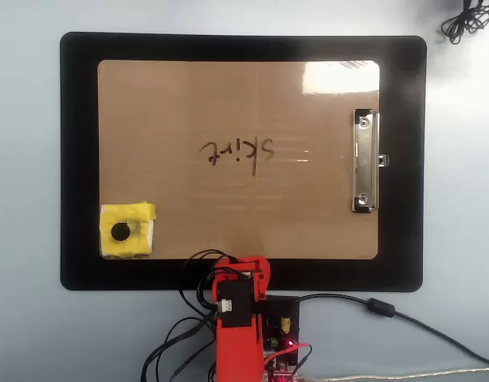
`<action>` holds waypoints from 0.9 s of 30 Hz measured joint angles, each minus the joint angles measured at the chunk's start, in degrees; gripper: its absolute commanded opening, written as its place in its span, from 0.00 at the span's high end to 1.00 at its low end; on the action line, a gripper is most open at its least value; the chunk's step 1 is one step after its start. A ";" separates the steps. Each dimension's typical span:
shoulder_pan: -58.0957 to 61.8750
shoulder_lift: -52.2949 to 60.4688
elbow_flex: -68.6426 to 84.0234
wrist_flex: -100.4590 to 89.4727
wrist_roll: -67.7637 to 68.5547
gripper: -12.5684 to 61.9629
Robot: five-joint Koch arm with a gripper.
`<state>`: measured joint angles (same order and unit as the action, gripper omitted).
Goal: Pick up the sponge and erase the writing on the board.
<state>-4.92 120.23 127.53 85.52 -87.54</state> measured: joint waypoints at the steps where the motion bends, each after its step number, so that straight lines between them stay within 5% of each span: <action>1: -1.49 2.29 1.93 -2.02 -0.18 0.38; 3: -3.08 9.23 17.05 -11.25 -1.93 0.38; 27: -2.55 10.72 15.73 -17.31 -2.90 0.40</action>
<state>-7.47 130.96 143.26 68.20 -90.44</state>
